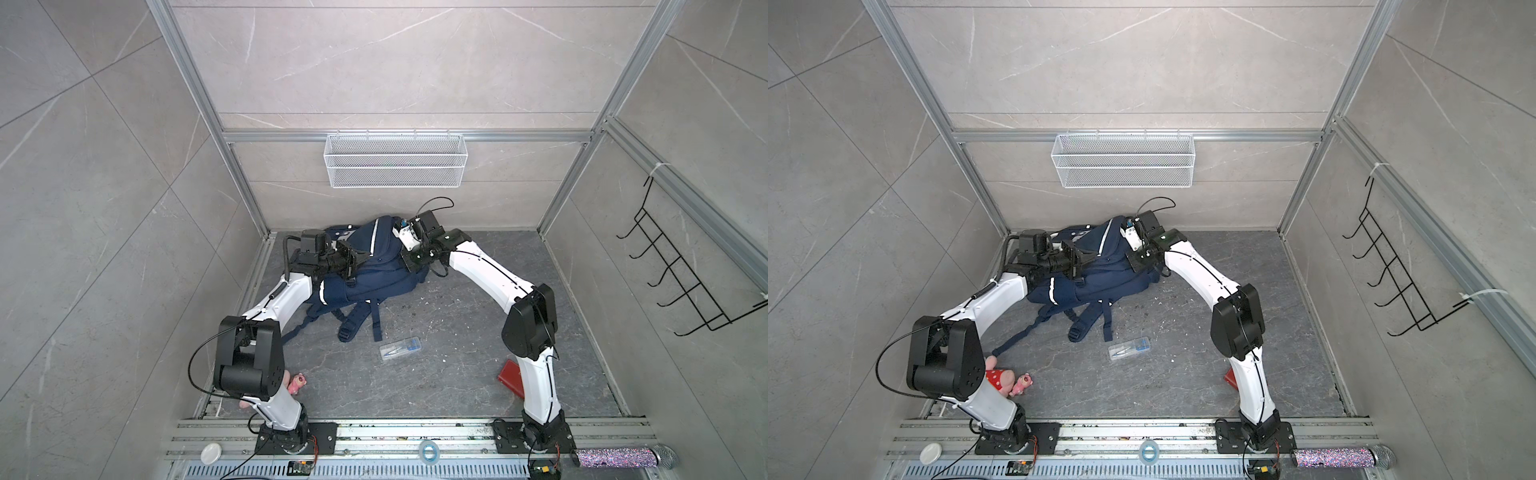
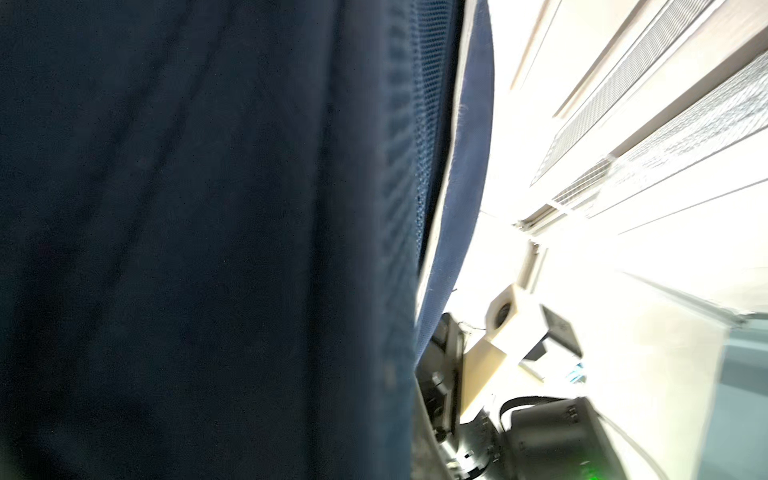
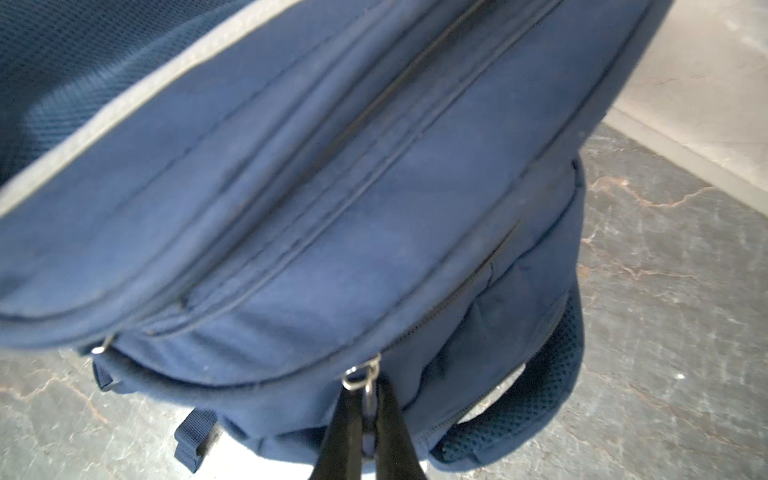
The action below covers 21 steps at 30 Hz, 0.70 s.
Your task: Pack the student bag
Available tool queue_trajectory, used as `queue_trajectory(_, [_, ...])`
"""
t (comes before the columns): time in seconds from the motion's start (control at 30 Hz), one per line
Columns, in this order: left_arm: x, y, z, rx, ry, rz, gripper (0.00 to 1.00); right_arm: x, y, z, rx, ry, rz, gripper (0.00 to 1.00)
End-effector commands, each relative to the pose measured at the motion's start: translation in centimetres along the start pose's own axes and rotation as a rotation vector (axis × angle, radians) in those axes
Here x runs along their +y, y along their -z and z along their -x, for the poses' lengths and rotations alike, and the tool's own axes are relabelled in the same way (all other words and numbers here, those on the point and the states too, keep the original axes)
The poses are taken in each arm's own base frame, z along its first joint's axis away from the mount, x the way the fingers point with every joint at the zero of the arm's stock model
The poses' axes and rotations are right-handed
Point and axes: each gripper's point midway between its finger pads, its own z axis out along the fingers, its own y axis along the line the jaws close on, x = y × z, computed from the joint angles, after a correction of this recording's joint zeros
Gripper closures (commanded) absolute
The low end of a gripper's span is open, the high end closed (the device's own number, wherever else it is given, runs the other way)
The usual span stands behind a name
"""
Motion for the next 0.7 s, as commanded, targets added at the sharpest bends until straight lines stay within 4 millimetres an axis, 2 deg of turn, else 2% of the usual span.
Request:
queue_trajectory(0.0, [-7.1, 4.7, -3.2, 0.006, -0.335, -0.118, 1.00, -3.4, 2.1, 0.8, -0.033, -0.084, -0.062, 1.00])
queue_trajectory(0.17, [-5.3, 4.9, -3.3, 0.004, -0.361, -0.041, 1.00, -6.0, 1.8, -0.9, -0.001, -0.162, -0.084, 1.00])
queue_trajectory(0.43, [-2.5, 4.6, -3.7, 0.069, -0.431, 0.093, 1.00, -9.4, 1.5, -2.0, 0.019, -0.204, -0.148, 1.00])
queue_trajectory(0.57, [-0.2, 5.2, -3.4, 0.092, -0.517, 0.280, 1.00, -11.4, 0.0, -3.4, 0.052, -0.224, -0.187, 1.00])
queue_trajectory(0.67, [0.9, 5.5, -2.7, 0.097, -0.548, 0.366, 1.00, -11.8, -1.1, -3.9, 0.074, -0.227, -0.199, 1.00])
